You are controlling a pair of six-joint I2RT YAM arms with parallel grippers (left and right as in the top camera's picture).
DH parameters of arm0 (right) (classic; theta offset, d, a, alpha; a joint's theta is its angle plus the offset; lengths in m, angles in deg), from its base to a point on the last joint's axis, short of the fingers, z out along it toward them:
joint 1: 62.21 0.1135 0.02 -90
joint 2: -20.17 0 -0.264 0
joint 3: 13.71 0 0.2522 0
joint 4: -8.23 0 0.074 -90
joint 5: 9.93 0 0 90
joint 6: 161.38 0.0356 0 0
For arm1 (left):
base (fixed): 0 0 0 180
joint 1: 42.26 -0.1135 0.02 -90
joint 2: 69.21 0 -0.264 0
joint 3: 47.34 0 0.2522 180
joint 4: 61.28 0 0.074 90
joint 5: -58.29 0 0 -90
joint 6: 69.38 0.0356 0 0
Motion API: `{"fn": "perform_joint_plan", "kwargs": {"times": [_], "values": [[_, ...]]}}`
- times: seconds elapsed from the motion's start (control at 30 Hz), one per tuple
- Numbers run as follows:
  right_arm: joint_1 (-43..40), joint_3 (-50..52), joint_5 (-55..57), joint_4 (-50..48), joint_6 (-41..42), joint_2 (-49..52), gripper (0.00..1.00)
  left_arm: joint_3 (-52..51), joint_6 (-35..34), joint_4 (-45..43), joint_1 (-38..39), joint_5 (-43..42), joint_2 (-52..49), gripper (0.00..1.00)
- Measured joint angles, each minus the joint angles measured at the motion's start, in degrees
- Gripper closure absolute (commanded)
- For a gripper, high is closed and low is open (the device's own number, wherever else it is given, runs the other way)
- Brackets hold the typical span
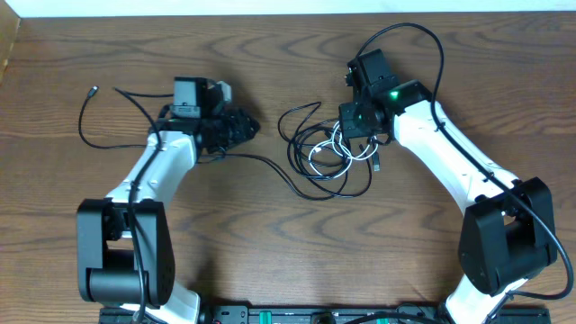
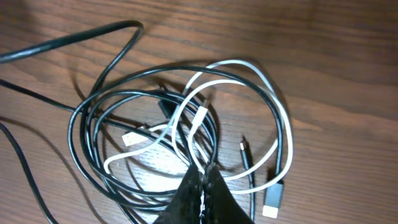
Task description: Untangle cables
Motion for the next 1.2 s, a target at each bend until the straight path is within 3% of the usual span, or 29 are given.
{"fn": "perform_joint_plan", "kwargs": {"times": [0.1, 0.3, 0.67, 1.0, 1.2], "values": [[0.5, 2.2, -0.5, -1.0, 1.2, 0.0, 0.93, 0.0, 0.9, -1.0, 1.9, 0.0, 0.0, 0.70], [0.7, 9.6, -1.4, -9.6, 4.7, 0.0, 0.88, 0.0, 1.6, -1.7, 4.4, 0.0, 0.0, 0.70], [1.4, 20.2, -7.6, -29.9, 11.9, 0.0, 0.67, 0.0, 1.8, -2.0, 4.7, 2.7, 0.0, 0.70], [6.2, 23.8, -7.0, -39.5, 15.6, 0.0, 0.63, 0.0, 1.9, -2.1, 4.7, 3.5, 0.0, 0.70], [9.0, 23.8, -2.7, -40.3, 16.4, 0.0, 0.70, 0.0, 1.9, -2.1, 4.7, 3.5, 0.0, 0.69]]}}
